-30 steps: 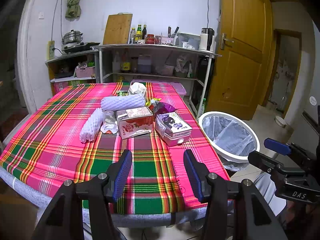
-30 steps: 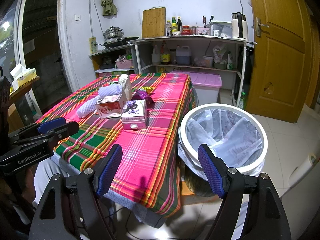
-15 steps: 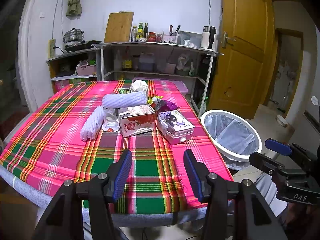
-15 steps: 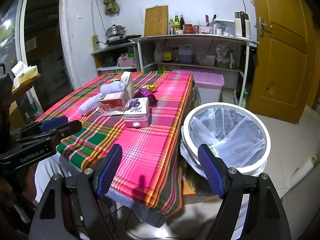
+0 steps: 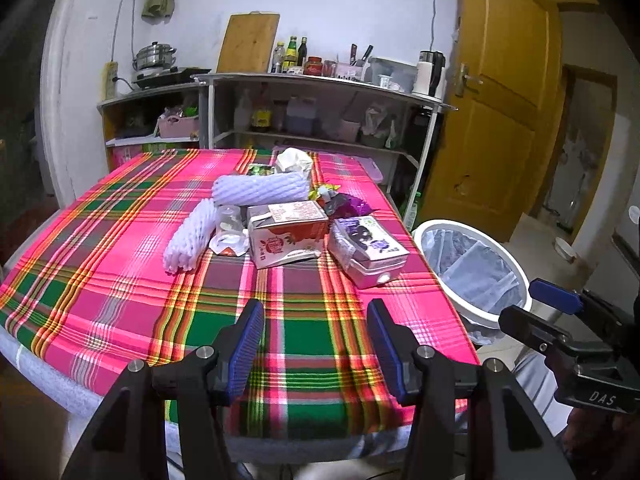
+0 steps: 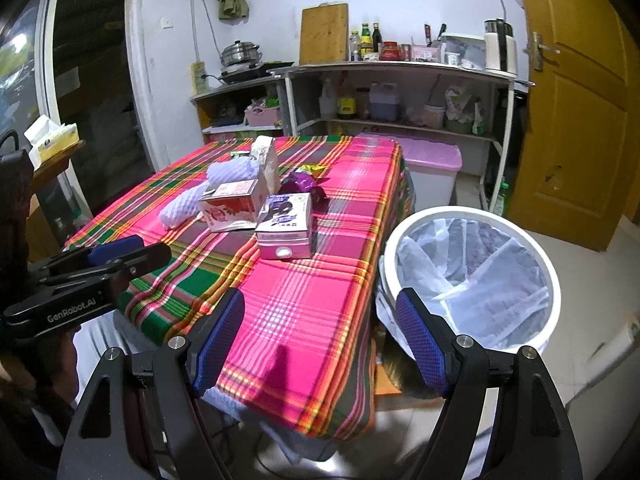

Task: Collect trash
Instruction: 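Grasp the white foam net sleeve with the left gripper while the right grasps the purple milk carton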

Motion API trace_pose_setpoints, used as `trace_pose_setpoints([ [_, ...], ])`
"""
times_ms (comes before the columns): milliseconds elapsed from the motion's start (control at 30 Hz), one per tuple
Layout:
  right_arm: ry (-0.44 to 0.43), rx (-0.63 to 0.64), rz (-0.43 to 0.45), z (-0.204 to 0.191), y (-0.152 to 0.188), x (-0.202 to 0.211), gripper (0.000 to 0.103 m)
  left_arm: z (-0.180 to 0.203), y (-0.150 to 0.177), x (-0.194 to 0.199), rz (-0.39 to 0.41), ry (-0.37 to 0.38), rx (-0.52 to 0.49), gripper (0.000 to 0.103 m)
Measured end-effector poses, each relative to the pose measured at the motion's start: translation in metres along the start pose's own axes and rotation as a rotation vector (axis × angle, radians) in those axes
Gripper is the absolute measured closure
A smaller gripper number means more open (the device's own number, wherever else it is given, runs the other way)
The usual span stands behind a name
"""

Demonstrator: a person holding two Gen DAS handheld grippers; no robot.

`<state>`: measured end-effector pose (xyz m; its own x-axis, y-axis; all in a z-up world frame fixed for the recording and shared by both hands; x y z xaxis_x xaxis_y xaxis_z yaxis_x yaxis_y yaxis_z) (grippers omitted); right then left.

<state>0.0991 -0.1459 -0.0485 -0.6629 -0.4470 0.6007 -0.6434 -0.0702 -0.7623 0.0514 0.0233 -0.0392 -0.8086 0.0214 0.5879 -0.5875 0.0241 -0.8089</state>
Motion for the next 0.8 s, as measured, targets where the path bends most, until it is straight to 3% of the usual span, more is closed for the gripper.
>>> trace_pose_setpoints([
  [633,-0.054,0.048,-0.089,-0.033,-0.035,-0.093,0.025,-0.056,-0.01,-0.036,-0.037,-0.059,0.066,0.05],
  [800,-0.058,0.043,-0.113,-0.036,-0.04,-0.112,0.025,-0.077,-0.019,-0.047,-0.039,-0.103,0.073,0.05],
])
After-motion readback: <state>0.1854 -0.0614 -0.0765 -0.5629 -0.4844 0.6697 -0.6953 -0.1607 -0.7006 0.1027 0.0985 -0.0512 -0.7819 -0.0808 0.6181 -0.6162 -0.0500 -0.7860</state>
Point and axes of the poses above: each gripper's, at about its wrist camera, not at the fingertips, and x roughly against the way its jaws point, z to its right, y to its underside, the point moved 4 cm from there along -x, roughly the way its jaws point, and after that the axes turned 10 degrees about -x, right-handed, at the moved point
